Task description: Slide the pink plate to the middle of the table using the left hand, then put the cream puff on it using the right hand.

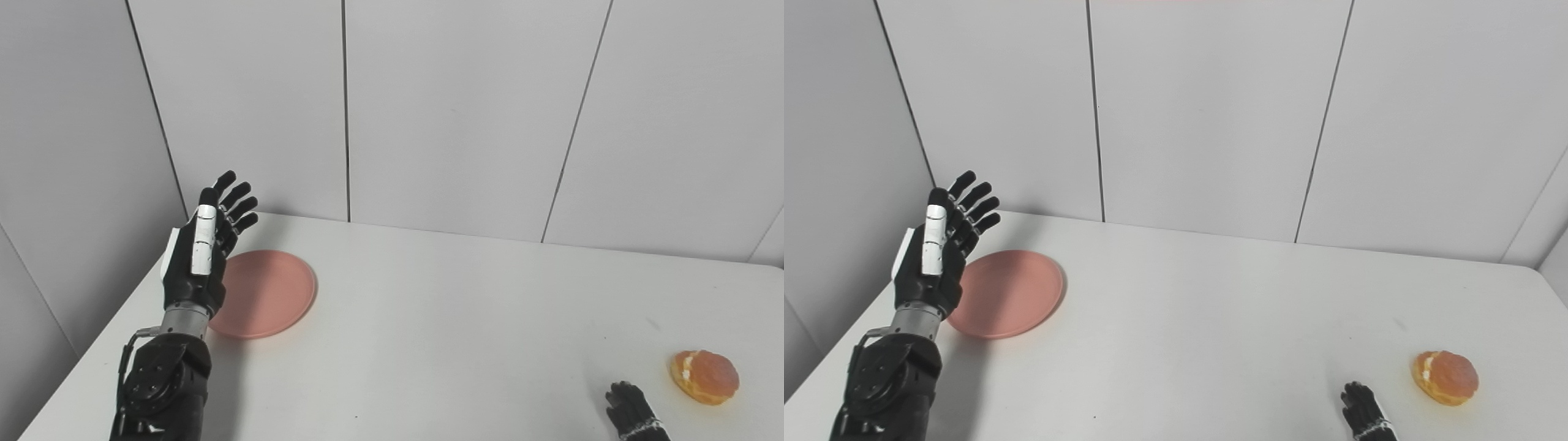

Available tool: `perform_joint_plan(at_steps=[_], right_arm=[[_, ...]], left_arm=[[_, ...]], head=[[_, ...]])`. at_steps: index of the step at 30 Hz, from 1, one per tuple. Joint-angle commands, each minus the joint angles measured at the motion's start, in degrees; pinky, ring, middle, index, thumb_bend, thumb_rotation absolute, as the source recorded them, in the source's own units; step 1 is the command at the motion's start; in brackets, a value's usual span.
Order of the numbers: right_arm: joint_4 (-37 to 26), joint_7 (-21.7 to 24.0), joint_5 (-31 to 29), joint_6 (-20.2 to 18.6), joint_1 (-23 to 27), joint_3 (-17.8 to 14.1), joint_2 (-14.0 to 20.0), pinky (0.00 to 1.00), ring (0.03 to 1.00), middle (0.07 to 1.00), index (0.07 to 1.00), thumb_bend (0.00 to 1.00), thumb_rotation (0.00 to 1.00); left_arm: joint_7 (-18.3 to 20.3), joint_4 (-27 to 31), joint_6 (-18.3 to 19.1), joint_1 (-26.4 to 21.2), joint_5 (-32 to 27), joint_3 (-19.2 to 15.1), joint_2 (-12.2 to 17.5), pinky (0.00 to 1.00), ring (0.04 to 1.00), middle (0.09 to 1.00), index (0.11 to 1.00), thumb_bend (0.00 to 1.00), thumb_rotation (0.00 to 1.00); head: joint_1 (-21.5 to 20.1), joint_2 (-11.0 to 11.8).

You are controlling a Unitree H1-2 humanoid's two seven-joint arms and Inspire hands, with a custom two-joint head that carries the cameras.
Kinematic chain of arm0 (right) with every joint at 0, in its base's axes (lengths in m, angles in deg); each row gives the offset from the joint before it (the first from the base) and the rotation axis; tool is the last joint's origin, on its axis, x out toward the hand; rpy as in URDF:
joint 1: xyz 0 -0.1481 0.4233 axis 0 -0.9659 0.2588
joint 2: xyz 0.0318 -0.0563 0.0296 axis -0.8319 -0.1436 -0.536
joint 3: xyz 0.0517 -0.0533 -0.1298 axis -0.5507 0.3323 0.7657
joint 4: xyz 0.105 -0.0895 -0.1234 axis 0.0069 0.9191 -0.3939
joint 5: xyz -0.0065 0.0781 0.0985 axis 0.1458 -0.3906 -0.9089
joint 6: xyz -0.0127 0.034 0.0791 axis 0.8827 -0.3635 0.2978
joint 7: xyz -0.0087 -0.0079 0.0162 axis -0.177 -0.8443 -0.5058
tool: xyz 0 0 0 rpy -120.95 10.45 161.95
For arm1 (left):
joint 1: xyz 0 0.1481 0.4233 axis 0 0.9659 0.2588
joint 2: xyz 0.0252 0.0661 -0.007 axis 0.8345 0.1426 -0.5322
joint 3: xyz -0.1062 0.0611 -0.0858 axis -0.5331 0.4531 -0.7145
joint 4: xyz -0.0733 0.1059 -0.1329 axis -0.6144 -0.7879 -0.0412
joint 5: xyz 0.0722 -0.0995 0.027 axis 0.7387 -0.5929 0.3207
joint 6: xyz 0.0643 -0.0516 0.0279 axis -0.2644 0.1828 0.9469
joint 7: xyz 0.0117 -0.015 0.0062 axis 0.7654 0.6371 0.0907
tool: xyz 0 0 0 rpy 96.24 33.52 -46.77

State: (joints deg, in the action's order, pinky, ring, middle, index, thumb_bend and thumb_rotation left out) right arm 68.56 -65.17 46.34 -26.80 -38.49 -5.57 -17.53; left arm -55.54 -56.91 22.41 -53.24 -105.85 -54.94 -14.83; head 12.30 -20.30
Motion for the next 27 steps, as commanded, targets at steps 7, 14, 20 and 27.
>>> perform_joint_plan(at_steps=[7, 14, 20, 27], right_arm=[[10.5, -1.4, 0.4, -7.4, 3.5, -0.6, 1.4, 0.99, 0.946, 0.920, 0.887, 0.87, 1.00], [10.1, -1.6, 0.7, -7.3, 3.4, -0.7, 1.6, 0.98, 0.932, 0.900, 0.869, 0.88, 1.00], [9.8, -1.5, 0.4, -7.4, 3.2, -0.7, 1.8, 0.97, 0.929, 0.891, 0.860, 0.88, 1.00], [9.6, -1.6, 0.6, -7.5, 3.1, -0.7, 1.9, 0.97, 0.930, 0.890, 0.849, 0.89, 1.00]], left_arm=[[0.0, -12.1, -9.4, -6.8, 6.6, -1.6, 8.1, 0.78, 0.806, 0.826, 0.843, 0.81, 0.89], [-0.3, -20.3, -10.1, -8.4, 7.4, -2.3, 10.9, 0.82, 0.838, 0.848, 0.837, 0.82, 0.87], [-0.4, -24.8, -11.0, -9.0, 9.0, -1.7, 12.5, 0.85, 0.866, 0.871, 0.871, 0.77, 0.90], [-1.8, -27.2, -8.8, -9.5, 9.7, -2.4, 11.9, 0.81, 0.864, 0.876, 0.874, 0.75, 0.90]], head=[[-0.2, 0.0], [0.0, -0.5], [0.2, -0.8], [0.1, -1.2]])
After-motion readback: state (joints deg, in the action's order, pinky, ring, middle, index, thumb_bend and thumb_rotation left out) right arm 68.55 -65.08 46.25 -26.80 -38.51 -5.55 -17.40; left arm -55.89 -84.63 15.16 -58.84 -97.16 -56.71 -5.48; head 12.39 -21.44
